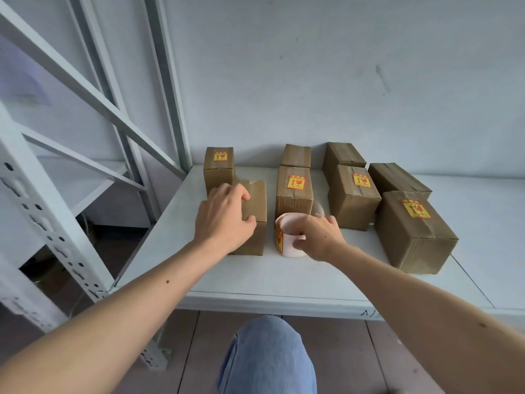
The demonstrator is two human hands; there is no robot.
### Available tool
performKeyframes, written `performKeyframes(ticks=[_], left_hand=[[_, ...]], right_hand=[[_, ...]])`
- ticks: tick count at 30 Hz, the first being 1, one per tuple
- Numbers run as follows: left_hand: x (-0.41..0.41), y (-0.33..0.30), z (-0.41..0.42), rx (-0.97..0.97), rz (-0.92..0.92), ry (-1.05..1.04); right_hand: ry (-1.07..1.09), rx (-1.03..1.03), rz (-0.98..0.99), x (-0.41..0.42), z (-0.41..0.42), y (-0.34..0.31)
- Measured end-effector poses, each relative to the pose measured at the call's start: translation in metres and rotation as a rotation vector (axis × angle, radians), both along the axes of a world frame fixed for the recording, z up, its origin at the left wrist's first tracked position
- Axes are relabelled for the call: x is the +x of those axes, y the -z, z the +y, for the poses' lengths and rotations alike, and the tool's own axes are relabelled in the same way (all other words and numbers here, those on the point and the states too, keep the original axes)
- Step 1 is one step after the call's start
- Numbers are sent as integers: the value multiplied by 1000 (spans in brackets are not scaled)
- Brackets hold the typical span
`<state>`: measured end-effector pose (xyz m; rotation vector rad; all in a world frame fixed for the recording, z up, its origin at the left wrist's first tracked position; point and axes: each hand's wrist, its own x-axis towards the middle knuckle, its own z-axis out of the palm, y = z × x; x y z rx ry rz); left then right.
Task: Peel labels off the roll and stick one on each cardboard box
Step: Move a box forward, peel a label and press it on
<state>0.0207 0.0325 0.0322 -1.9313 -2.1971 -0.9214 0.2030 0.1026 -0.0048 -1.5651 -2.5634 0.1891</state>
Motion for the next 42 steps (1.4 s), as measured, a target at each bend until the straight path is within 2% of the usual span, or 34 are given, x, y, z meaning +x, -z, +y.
performKeyframes(ticks=[3, 5, 8, 11, 14, 16, 18, 21, 23, 30, 42], left_hand=[[9, 0, 7, 9, -127, 115], [13, -4, 10, -68, -214, 265], [22, -15, 16, -208, -150, 486], [31, -27, 21, -317, -151, 577], [36, -31, 25, -408, -179, 600], [37, -33, 25, -429, -278, 624], [36, -34, 26, -410, -421, 626], [35, -33, 27, -336, -510, 584], [36, -32, 28, -285, -523, 578], [35, -38, 29, -97, -465, 537], [35, -34, 32, -104, -551, 547]], right_hand=[[39, -78, 58, 14, 3, -20], [0, -172, 113, 26, 2, -43], [-103, -307, 142, 41, 1, -72], [-157, -392, 227, 46, 1, -88], [-185, -385, 248, 49, 7, -93], [-199, -311, 262, 51, 12, -93], [-203, -91, 336, 54, 13, -89], [-159, 165, 621, 54, 7, -83], [-157, 173, 714, 51, 2, -84], [-170, 98, 740, 36, -1, -88], [-127, 53, 754, 39, 1, -91]])
